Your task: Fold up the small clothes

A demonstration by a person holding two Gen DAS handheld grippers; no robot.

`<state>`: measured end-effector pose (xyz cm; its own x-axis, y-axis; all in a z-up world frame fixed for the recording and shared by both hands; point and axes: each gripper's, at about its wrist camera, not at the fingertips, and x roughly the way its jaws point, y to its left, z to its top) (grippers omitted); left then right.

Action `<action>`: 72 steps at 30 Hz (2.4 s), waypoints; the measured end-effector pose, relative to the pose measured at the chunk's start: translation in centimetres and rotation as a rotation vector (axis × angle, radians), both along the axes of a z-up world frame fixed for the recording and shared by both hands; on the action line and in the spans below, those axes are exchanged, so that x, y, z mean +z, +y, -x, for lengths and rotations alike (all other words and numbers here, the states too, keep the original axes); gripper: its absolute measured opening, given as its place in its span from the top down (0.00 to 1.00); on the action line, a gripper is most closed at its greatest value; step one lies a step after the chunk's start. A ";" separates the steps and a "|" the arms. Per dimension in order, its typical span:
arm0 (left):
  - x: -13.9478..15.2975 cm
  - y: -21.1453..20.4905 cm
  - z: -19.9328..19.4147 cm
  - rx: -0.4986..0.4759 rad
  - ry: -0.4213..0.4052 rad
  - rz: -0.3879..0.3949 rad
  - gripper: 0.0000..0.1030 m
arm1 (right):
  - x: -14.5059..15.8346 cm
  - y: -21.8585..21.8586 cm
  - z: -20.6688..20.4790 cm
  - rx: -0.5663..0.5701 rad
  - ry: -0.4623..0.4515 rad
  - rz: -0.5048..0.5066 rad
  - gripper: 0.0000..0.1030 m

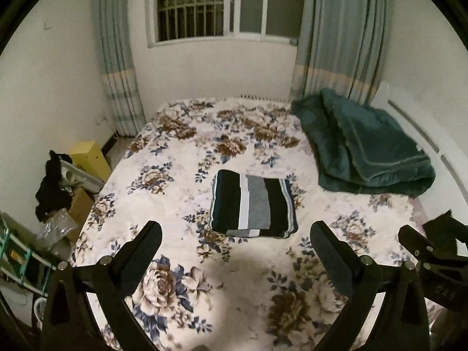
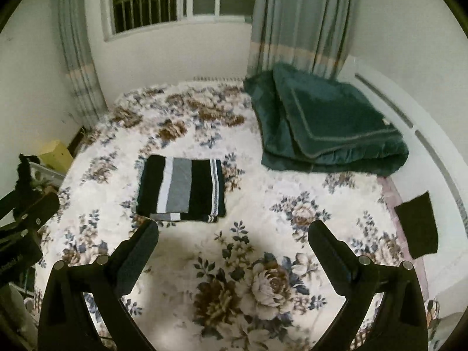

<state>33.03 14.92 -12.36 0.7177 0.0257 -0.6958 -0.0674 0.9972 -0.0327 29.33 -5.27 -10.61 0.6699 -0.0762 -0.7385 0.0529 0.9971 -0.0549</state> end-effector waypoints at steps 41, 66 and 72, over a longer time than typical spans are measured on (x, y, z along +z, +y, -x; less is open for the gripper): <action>10.1 -2.7 14.7 0.048 -0.186 0.009 0.00 | 15.3 -4.2 16.6 0.091 -0.192 -0.042 0.00; 10.4 -2.6 15.0 0.043 -0.188 -0.002 0.00 | 15.4 -4.1 16.3 0.101 -0.196 -0.051 0.00; 10.8 -2.2 14.8 0.034 -0.189 -0.009 0.00 | 15.6 -3.7 16.4 0.098 -0.197 -0.055 0.00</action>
